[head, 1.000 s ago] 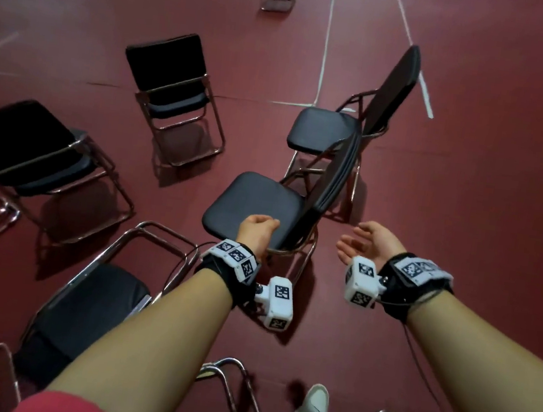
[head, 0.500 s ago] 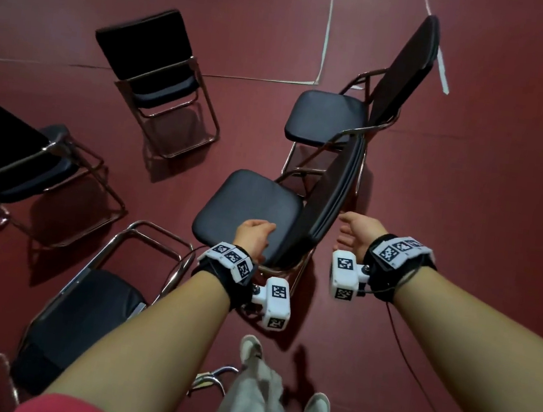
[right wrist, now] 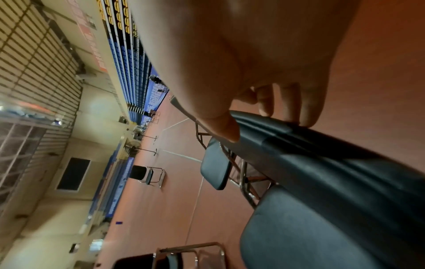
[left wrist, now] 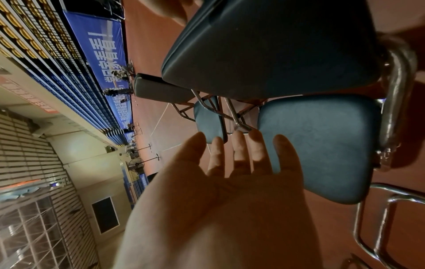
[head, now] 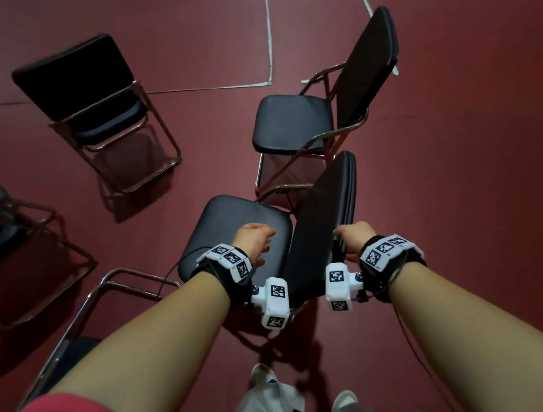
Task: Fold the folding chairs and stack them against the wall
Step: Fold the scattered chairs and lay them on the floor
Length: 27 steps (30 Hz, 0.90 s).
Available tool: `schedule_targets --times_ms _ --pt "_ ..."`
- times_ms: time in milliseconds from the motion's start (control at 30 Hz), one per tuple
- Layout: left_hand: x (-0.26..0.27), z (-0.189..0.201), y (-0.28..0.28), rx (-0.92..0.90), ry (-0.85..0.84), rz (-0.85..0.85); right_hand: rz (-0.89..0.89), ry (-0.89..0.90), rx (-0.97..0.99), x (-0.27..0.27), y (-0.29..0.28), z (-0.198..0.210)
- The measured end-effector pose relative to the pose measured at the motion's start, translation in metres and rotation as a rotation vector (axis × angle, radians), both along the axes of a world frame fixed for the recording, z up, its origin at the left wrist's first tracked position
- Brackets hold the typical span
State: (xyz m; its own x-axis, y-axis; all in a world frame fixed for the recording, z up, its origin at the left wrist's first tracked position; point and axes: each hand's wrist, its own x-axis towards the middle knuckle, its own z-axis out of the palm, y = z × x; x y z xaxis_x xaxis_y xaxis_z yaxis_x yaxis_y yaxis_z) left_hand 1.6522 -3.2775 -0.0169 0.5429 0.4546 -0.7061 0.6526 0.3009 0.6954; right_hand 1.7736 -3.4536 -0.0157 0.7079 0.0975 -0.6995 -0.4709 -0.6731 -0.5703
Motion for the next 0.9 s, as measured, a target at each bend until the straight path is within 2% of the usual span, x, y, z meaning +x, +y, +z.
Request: schedule_targets --times_ms 100,167,367,767,900 --pt "0.008 -0.006 0.002 -0.019 0.018 -0.069 0.085 -0.062 -0.074 0.010 -0.004 -0.023" --pt "0.012 -0.009 0.003 -0.020 0.021 -0.092 0.087 -0.072 -0.059 0.010 -0.004 -0.016" --pt "0.016 -0.011 0.005 -0.041 0.053 -0.100 0.045 -0.033 0.122 0.015 0.010 -0.011" --pt "0.002 0.004 0.038 -0.033 0.130 -0.050 0.376 0.000 0.292 0.010 0.097 -0.037" --pt "-0.010 0.001 0.047 -0.013 0.094 0.019 0.338 0.011 0.424 0.000 0.118 -0.031"
